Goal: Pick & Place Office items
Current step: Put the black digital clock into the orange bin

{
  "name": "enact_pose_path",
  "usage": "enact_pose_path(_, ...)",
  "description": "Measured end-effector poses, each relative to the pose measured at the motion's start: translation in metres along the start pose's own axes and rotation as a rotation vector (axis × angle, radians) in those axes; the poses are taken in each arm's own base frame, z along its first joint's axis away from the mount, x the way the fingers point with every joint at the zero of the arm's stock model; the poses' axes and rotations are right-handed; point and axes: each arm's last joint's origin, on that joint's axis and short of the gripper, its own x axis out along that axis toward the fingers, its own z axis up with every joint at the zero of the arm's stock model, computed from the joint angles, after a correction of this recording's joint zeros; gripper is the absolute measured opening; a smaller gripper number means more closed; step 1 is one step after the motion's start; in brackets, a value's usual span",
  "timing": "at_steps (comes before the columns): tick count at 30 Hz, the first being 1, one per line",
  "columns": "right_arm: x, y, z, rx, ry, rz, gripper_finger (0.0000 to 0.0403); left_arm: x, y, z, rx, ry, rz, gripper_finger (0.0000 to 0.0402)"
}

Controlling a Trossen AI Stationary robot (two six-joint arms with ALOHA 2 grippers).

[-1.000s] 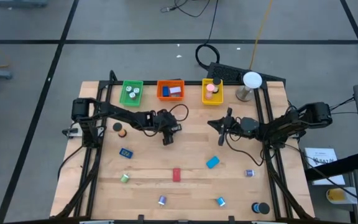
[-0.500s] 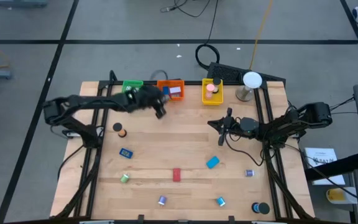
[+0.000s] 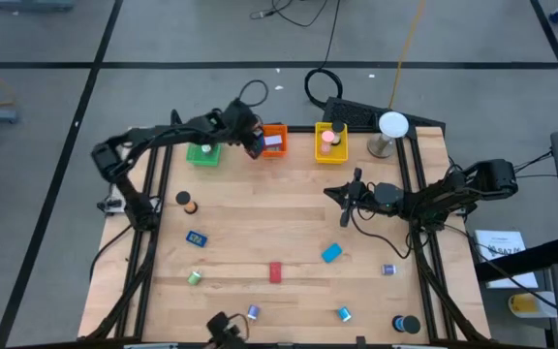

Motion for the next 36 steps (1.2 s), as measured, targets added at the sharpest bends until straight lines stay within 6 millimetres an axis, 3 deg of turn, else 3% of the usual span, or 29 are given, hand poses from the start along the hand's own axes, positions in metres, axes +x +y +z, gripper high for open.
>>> enact_pose_path(6,0.000,0.000,0.000,0.000,0.000,0.002,0.0020,0.032,-0.005,0.013,0.188,0.025,-0.058,0.0162)
enact_pose_path(14,0.000,0.000,0.000,-0.001,0.003,0.002,0.0020,0.050,0.008,0.027,0.356,-0.001,-0.114,0.0162)
enact_pose_path(24,0.000,0.000,0.000,-0.001,0.003,0.001,0.0020,0.081,0.020,0.017,0.376,0.033,-0.204,0.0163)
enact_pose_path(36,0.000,0.000,0.000,-0.001,0.002,0.001,0.0020,0.089,0.018,0.017,0.381,0.000,-0.223,0.0163)
